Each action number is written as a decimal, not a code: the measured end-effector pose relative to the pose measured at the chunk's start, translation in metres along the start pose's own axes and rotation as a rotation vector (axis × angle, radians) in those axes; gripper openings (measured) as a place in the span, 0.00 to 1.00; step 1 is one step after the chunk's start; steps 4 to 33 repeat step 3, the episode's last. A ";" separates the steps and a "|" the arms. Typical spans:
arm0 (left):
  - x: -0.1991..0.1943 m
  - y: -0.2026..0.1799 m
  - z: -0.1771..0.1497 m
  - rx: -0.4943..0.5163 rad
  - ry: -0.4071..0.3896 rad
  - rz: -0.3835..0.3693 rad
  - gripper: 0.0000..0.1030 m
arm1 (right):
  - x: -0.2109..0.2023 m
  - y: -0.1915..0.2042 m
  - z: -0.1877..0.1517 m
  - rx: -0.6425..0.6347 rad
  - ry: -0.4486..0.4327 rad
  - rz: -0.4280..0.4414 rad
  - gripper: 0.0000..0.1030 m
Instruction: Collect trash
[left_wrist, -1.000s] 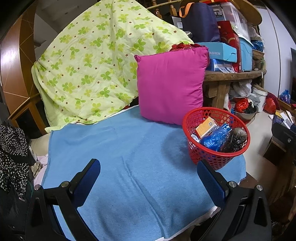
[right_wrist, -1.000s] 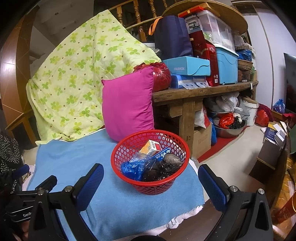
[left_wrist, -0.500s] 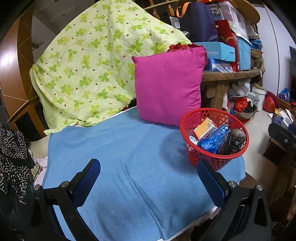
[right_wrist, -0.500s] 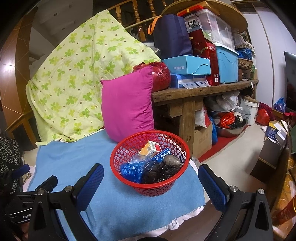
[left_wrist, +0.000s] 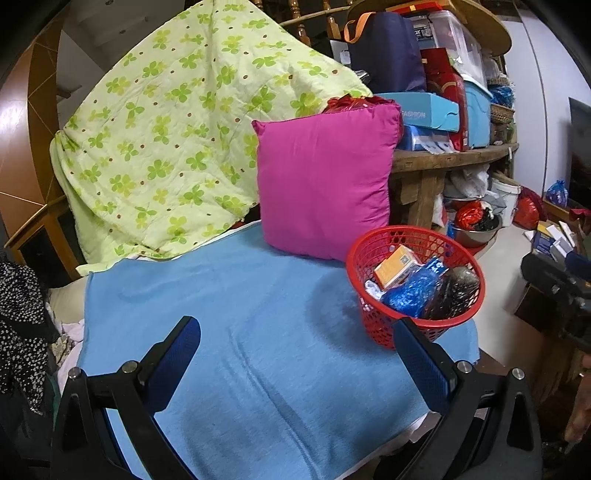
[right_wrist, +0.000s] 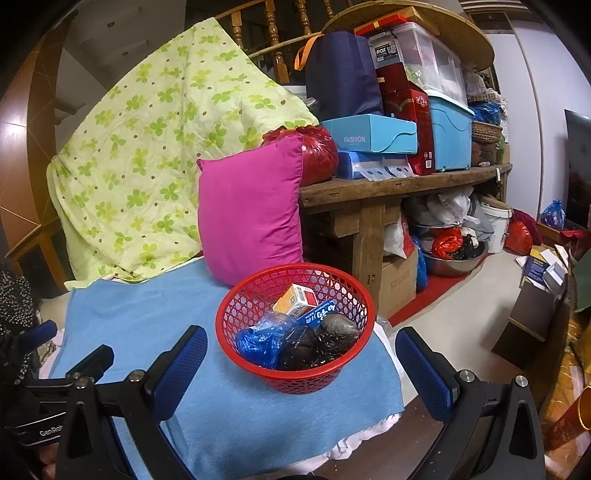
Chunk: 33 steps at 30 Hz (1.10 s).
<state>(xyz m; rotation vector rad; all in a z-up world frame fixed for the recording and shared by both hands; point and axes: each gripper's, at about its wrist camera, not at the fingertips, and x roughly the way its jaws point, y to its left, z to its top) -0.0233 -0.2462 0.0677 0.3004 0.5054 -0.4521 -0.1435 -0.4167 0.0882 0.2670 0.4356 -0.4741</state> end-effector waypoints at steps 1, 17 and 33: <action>0.000 0.001 0.000 -0.006 0.000 -0.019 1.00 | 0.000 0.001 -0.001 -0.002 0.000 -0.004 1.00; 0.003 0.005 0.000 -0.023 0.011 -0.039 1.00 | 0.001 0.003 0.000 -0.008 0.000 -0.006 1.00; 0.003 0.005 0.000 -0.023 0.011 -0.039 1.00 | 0.001 0.003 0.000 -0.008 0.000 -0.006 1.00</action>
